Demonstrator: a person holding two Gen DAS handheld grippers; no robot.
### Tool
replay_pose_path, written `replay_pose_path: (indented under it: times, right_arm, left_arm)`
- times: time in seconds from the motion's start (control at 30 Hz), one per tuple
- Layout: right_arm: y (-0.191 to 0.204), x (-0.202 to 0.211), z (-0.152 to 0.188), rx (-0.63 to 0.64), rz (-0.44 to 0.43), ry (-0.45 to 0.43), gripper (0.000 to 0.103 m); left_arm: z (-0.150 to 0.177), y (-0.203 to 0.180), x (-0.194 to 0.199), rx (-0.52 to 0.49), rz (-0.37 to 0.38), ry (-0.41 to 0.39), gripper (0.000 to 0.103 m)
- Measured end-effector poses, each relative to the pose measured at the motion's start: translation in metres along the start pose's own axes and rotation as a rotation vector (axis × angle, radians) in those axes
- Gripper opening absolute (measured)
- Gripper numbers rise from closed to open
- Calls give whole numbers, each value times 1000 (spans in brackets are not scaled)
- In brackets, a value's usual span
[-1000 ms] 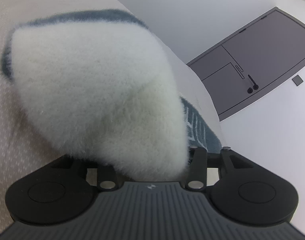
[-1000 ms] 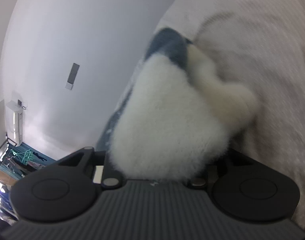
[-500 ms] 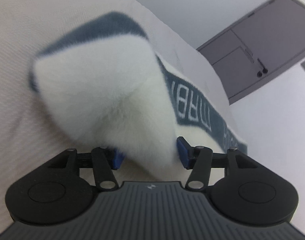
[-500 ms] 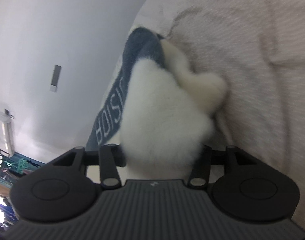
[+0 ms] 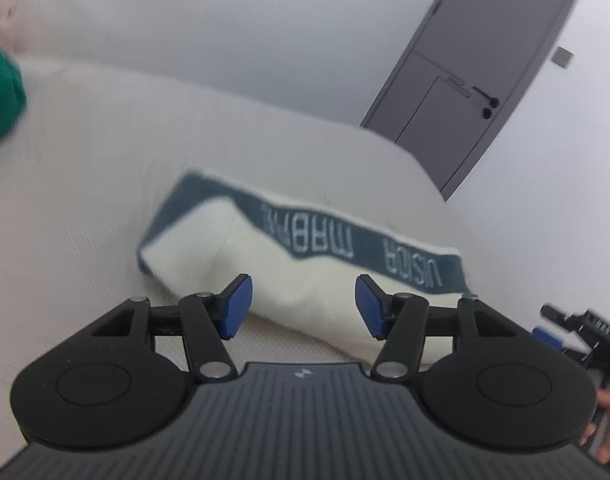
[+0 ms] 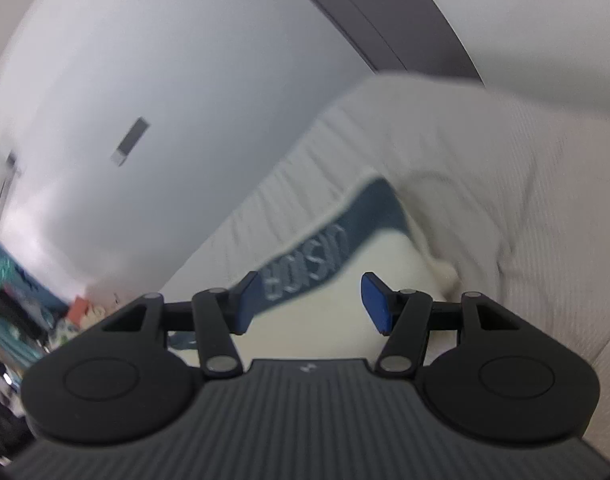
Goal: Fold large clothes
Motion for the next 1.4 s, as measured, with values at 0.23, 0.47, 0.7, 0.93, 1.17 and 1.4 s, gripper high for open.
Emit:
replay_pose_path:
  times: [0.23,0.47,0.7,0.93,1.17,1.4]
  right_arm:
    - [84,64,20,240,37,-81,59]
    - [132,103,61,397,42,-115,59]
    - [152,116,98,479,61,-91,59]
    - [155,115,134,530,89,-69,59]
    - [150,116,162,502,115,-44,59]
    - [141,110,181,482,148,-36,59]
  left_arm:
    - [13,-44,81,-141,-35,-93,63]
    - [44,-67,133,-221,-33,-149,63]
    - [81,-73,154,-264,-63,-192,64]
    - [108,-64,155,-243,-60,-193,64]
    - [124,-60,148,-252,-72,-180,64]
    - [138,-53,137,-250,-75,-154,64]
Point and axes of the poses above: each gripper's, at about its wrist camera, not at the fingertips, and x roughly against the way its jaws point, y to its left, z to its underside, the point moved 1 cm from there along -x, roughly the way its jaws point, and after that the axes turned 11 degrees about y, right-handed, at the moved point
